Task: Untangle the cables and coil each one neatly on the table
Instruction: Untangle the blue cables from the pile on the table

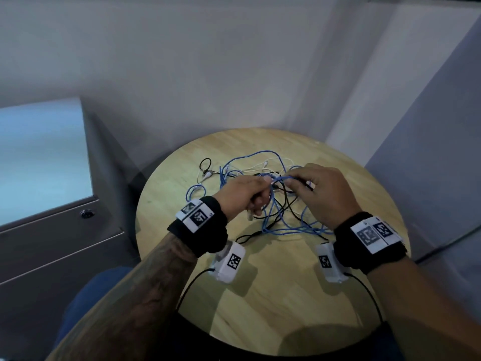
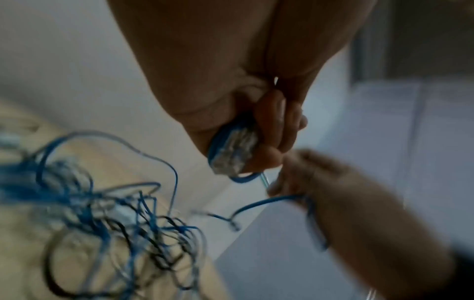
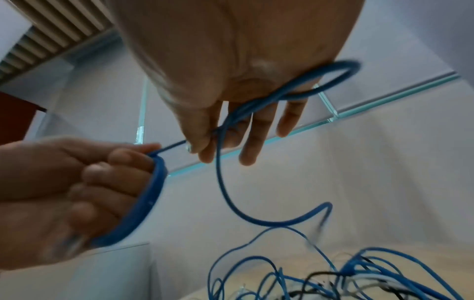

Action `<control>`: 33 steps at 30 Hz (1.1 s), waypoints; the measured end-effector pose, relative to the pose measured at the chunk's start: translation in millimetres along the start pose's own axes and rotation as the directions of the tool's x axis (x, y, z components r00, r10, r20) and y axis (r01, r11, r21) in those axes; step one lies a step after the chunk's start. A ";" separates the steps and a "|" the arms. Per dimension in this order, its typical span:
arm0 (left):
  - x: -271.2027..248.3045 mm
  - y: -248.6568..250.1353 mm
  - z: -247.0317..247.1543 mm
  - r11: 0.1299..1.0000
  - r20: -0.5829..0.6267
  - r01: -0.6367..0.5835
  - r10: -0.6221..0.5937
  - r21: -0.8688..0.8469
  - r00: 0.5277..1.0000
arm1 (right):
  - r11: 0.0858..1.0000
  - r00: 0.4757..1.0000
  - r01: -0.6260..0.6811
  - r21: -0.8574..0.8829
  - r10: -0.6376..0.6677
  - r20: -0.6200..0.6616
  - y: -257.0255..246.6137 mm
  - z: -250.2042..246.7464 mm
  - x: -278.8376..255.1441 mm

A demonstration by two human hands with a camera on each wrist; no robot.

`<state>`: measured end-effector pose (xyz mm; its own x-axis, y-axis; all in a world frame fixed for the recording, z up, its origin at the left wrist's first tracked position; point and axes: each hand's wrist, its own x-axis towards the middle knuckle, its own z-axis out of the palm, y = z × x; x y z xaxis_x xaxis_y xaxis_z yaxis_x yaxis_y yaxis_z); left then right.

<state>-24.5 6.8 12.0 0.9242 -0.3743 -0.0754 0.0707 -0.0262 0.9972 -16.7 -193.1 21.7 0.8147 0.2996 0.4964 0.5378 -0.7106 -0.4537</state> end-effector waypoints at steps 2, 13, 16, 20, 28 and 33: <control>-1.2 6.3 -7.7 0.930 0.072 0.080 -0.058 -0.360 0.996 | 0.999 1.000 -0.012 -0.033 0.012 0.004 12.5 6.3 0.4; 7.6 2.5 -26.4 0.595 -0.309 -0.306 0.100 -0.743 0.946 | 0.913 0.817 -0.298 0.280 0.092 0.569 -37.4 58.0 -23.4; 11.3 -8.8 -25.5 0.790 -0.461 -0.368 0.123 -0.491 0.879 | 0.966 0.842 -0.137 0.219 -0.003 0.540 -41.5 50.4 -19.0; 11.5 -13.2 -16.0 0.949 -0.452 -0.265 0.315 0.173 0.834 | 0.988 0.918 -0.079 0.134 0.019 0.396 -32.2 33.6 -12.9; 11.5 -24.5 -29.5 0.810 -0.277 -0.092 0.301 0.579 0.912 | 0.976 0.974 -0.188 0.106 0.172 0.149 -2.2 -3.9 4.2; 7.9 -19.9 -19.7 0.788 -0.159 -0.075 0.215 0.611 0.964 | 0.987 0.988 -0.153 -0.044 0.154 0.018 15.2 -13.9 8.8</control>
<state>-11.2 22.6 -8.5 0.9653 -0.2193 0.1415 -0.2432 -0.5591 0.7926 -4.3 -210.1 29.4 0.8917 0.1982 0.4069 0.3966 -0.7754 -0.4914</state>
